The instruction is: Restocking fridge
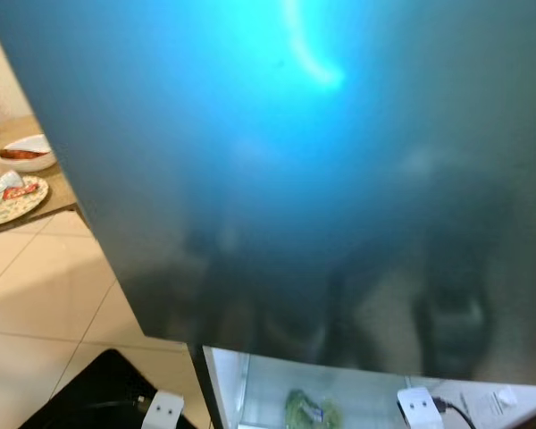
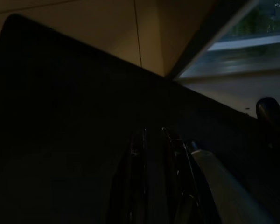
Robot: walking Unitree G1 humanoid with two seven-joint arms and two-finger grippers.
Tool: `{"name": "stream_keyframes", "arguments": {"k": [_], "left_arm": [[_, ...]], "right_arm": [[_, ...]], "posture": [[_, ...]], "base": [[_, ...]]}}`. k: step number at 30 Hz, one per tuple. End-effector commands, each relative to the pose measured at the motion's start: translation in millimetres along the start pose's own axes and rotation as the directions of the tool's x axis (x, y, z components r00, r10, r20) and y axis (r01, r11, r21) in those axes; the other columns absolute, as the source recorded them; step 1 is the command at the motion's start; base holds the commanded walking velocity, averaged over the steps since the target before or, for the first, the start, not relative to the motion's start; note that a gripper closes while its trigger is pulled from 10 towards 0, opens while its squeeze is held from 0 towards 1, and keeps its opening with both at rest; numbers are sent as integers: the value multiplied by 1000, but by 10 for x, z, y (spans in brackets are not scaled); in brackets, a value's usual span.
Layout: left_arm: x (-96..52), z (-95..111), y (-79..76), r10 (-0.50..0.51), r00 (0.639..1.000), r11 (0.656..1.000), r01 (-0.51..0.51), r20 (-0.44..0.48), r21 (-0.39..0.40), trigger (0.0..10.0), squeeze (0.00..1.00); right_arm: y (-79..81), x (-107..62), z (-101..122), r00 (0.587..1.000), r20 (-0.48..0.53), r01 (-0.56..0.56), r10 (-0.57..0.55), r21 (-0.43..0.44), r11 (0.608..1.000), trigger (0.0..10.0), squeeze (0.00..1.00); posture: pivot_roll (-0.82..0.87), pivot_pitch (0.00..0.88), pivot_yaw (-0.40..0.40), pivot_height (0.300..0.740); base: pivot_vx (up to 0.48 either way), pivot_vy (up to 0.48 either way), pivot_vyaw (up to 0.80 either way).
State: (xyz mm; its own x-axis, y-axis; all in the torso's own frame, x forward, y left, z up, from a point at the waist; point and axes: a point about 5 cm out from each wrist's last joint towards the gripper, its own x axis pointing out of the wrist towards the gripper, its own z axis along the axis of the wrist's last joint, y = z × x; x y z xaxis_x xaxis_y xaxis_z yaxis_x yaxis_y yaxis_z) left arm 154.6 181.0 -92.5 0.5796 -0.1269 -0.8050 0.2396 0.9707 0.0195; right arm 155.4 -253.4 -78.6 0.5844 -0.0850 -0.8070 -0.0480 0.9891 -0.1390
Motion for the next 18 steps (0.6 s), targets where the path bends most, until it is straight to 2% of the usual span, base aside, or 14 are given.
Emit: {"name": "stream_keyframes", "arguments": {"k": [1,15,18], "left_arm": [[-26,-102,12,10,999,1000,-10,-43,-9,10000,0],[-40,-178,10,24,996,999,-26,-92,-21,10000,0],[-35,-179,3,27,994,999,-30,-103,-24,10000,0]], "right_arm": [[18,-12,-82,999,-36,1,0,17,1000,10000,0],[14,-69,-315,990,-134,46,-40,40,998,10000,0],[22,-106,-440,981,-188,63,-53,49,997,10000,0]], "posture": [[-158,0,50,740],[-150,0,44,740],[-147,0,39,740]], "base": [[0,0,0],[0,0,0],[0,0,0]]}}
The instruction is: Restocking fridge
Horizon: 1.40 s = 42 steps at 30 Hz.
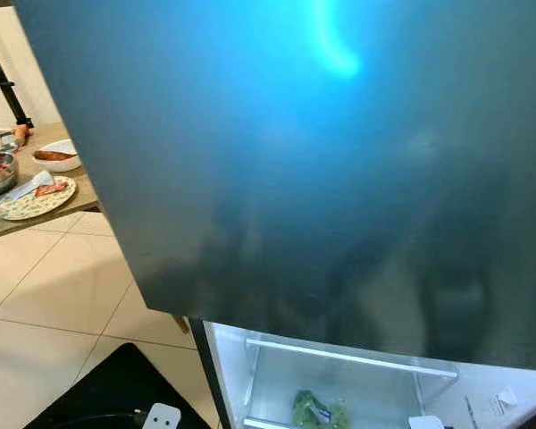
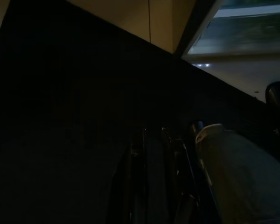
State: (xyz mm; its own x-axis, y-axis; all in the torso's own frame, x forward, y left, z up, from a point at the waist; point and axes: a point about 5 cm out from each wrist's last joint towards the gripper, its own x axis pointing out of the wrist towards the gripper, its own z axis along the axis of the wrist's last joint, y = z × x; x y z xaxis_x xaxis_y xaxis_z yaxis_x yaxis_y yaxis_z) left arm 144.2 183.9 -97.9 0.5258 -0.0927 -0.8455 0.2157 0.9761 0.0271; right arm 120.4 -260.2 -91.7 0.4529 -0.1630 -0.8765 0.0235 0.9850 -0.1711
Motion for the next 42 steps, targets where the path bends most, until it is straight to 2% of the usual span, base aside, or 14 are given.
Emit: {"name": "stream_keyframes", "arguments": {"k": [1,3,6,12,16,21,30,35,40,41,42], "left_arm": [[-6,-58,-3,10,999,1000,-11,-36,-9,10000,0],[1,-51,-13,14,999,1000,-14,-44,-9,10000,0],[7,-37,-18,19,999,1000,-20,-45,-8,10000,0],[27,9,-50,27,999,1000,-27,-43,5,10000,0],[28,-3,-72,29,998,1000,-28,-52,15,10000,0],[35,0,-88,55,997,998,-56,-60,-5,10000,0],[24,-17,-36,90,994,996,-92,-62,-23,10000,0],[15,-26,8,107,992,993,-110,-65,-42,10000,0],[-6,-69,66,116,990,993,-118,-76,-27,10000,0],[-18,-99,89,122,989,992,-124,-84,-21,10000,0],[-34,-136,124,133,987,990,-137,-93,-33,10000,0]], "right_arm": [[56,-18,-161,998,-69,-2,2,-1,1000,10000,0],[55,-39,-271,993,-120,9,-11,-11,1000,10000,0],[45,-41,-279,991,-128,20,-23,-29,999,10000,0],[68,12,-47,997,-73,0,-8,-116,993,10000,0],[68,21,0,998,-68,-5,-5,-153,988,10000,0],[150,59,185,999,-41,-33,24,-258,965,10000,0],[267,85,330,998,-23,-66,62,-347,936,10000,0],[291,95,418,998,-5,-57,58,-342,938,10000,0],[265,98,465,999,16,-26,33,-310,950,10000,0],[252,96,447,1000,18,-17,23,-299,954,10000,0],[228,91,404,1000,15,-6,11,-267,964,10000,0]], "posture": [[-143,0,31,740],[-138,0,22,740],[-129,0,12,740],[-109,17,-21,740],[-107,25,-25,740],[-90,78,-40,740],[-42,169,-62,740],[-40,180,-46,740],[-48,172,-34,740],[-48,147,-32,740],[-43,84,-30,740]], "base": [[0,0,0],[0,0,0],[0,0,0],[0,0,0],[0,0,0],[0,0,0],[0,0,0],[0,0,0],[0,0,0],[0,0,0],[0,0,0]]}}
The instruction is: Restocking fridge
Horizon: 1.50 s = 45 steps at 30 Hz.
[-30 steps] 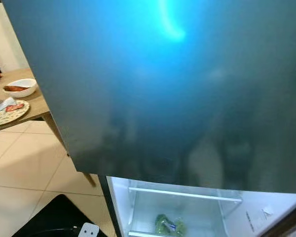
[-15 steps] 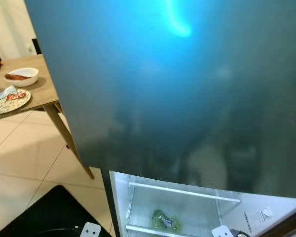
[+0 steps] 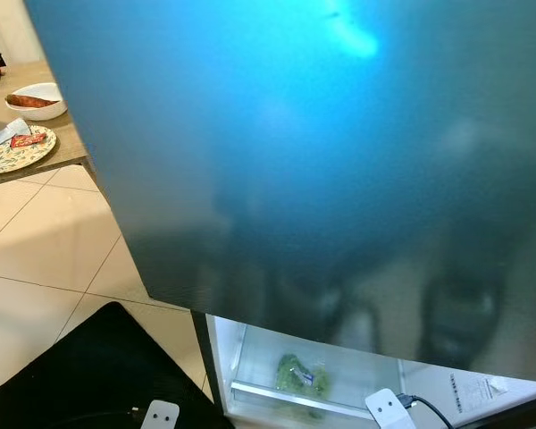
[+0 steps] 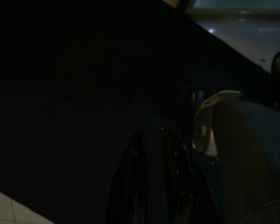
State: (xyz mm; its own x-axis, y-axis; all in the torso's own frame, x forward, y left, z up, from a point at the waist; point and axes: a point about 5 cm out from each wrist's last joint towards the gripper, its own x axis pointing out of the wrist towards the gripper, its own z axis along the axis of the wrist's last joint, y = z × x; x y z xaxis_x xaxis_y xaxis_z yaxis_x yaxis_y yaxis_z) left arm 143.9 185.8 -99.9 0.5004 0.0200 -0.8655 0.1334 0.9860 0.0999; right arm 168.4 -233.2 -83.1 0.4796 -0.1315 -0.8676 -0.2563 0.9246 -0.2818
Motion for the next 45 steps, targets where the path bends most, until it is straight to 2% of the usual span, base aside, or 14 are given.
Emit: {"name": "stream_keyframes", "arguments": {"k": [1,10,15,20,21,22,24,29,33,35,38,40,44,45], "left_arm": [[-43,-165,150,43,998,999,-44,-50,-19,10000,0],[-92,-345,172,63,994,995,-69,-94,-69,10000,0],[-87,-334,156,52,995,997,-58,-91,-60,10000,0],[-71,-242,226,60,996,997,-63,-69,-47,10000,0],[-61,-194,251,85,995,987,-91,-56,-134,10000,0],[-59,-192,243,86,995,981,-94,-54,-170,10000,0],[-61,-229,193,66,995,992,-73,-72,-104,10000,0],[-41,-179,129,53,997,990,-61,-65,-126,10000,0],[-14,-60,75,32,999,992,-34,-17,-118,10000,0],[-32,-124,114,39,999,988,-43,-29,-145,10000,0],[-65,-259,140,41,997,988,-51,-69,-148,10000,0],[-87,-346,135,46,994,989,-59,-98,-137,10000,0],[-107,-424,119,53,992,977,-76,-117,-200,10000,0],[-95,-385,93,55,994,969,-77,-98,-234,10000,0]], "right_arm": [[-23,-23,-161,999,-36,29,-27,71,997,10000,0],[-129,-102,-520,991,-126,65,-54,87,994,10000,0],[-252,-96,-439,990,-105,103,-92,106,989,10000,0],[-241,-60,-268,995,-60,84,-79,89,993,10000,0],[-233,-51,-221,997,-50,65,-64,3,998,10000,0],[-238,-51,-216,997,-48,65,-66,-6,998,10000,0],[-246,-49,-196,997,-40,72,-71,34,997,10000,0],[-263,-49,-174,998,-32,61,-61,6,998,10000,0],[-272,-66,-278,995,-65,81,-77,65,995,10000,0],[-154,-74,-389,994,-100,39,-38,11,999,10000,0],[-99,-64,-358,996,-86,23,-23,-2,1000,10000,0],[-100,-59,-332,997,-78,23,-23,-11,1000,10000,0],[-126,-54,-285,998,-66,8,-11,-44,999,10000,0],[-201,-55,-254,998,-62,24,-28,-53,998,10000,0]], "posture": [[-42,78,-27,740],[-42,20,-39,740],[-56,5,-45,740],[-48,0,-59,740],[-89,0,-36,740],[-92,0,-37,740],[-102,0,-45,740],[-95,0,-35,740],[-47,0,-73,740],[-40,0,-87,740],[-70,17,-80,740],[-70,17,-80,740],[-54,1,-80,740],[-52,17,-58,740]], "base": [[0,0,0],[0,0,0],[0,0,0],[0,0,0],[0,0,0],[0,0,0],[0,0,0],[0,0,0],[0,0,0],[0,0,0],[0,0,0],[0,0,0],[0,0,0],[0,0,0]]}}
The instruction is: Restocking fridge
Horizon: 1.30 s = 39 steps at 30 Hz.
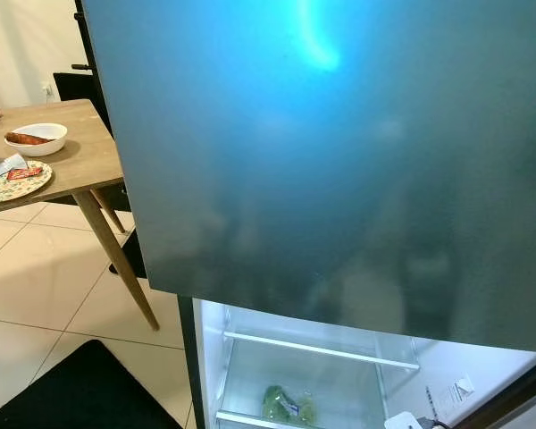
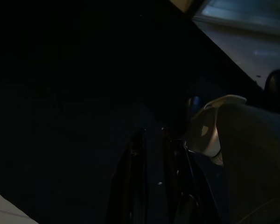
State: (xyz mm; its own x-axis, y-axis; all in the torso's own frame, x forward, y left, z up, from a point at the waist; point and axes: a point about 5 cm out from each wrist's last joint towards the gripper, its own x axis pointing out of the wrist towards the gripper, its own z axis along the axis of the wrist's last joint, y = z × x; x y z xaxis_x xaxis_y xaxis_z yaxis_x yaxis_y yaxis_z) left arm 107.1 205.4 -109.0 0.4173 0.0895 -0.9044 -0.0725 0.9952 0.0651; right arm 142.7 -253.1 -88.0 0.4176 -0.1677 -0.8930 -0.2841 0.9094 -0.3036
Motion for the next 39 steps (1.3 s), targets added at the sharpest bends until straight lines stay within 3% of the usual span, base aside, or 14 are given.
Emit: {"name": "stream_keyframes", "arguments": {"k": [1,7,9,10,12,16,18,20,23,26,30,39], "left_arm": [[6,12,-59,-3,1000,999,3,11,-48,10000,0],[4,-26,-142,-53,998,997,54,-16,62,10000,0],[17,58,-138,-72,997,991,72,0,117,10000,0],[25,112,-121,-71,997,989,69,10,132,10000,0],[34,207,-60,-47,998,995,43,40,87,10000,0],[21,146,5,-22,999,999,21,34,30,10000,0],[17,101,-1,-25,1000,999,24,13,48,10000,0],[12,51,-7,-30,999,993,31,-17,116,10000,0],[20,101,-25,-30,1000,998,29,6,47,10000,0],[33,170,-90,-54,998,995,53,21,83,10000,0],[41,236,-57,-34,999,998,32,38,44,10000,0],[26,84,-130,-50,999,997,51,-10,60,10000,0]], "right_arm": [[-123,-4,51,1000,12,26,-26,-14,1000,10000,0],[-185,-12,19,998,0,69,-69,136,988,10000,0],[-157,-5,53,997,11,68,-71,148,987,10000,0],[-121,-2,49,998,12,64,-67,169,984,10000,0],[-12,2,31,999,21,28,-32,163,986,10000,0],[108,-6,-51,1000,24,-22,19,108,994,10000,0],[106,-4,-31,999,36,-31,26,136,990,10000,0],[121,-1,28,996,67,-68,58,159,985,10000,0],[151,-1,50,992,81,-104,92,161,982,10000,0],[176,-4,-25,995,47,-99,92,182,978,10000,0],[210,-2,-31,996,38,-87,81,186,979,10000,0],[205,-14,-123,997,13,-71,70,202,977,10000,0]], "posture": [[-52,17,-58,740],[-51,3,-18,740],[-56,19,-9,740],[-37,15,-41,740],[-33,5,-53,740],[-88,32,-38,740],[-94,42,-38,740],[-86,46,-23,740],[-93,59,-9,740],[-70,51,-21,740],[-75,58,-20,740],[-81,44,-23,740]], "base": [[0,0,0],[0,0,0],[0,0,0],[0,0,0],[0,0,0],[0,0,0],[0,0,0],[0,0,0],[0,0,0],[0,0,0],[0,0,0],[0,0,0]]}}
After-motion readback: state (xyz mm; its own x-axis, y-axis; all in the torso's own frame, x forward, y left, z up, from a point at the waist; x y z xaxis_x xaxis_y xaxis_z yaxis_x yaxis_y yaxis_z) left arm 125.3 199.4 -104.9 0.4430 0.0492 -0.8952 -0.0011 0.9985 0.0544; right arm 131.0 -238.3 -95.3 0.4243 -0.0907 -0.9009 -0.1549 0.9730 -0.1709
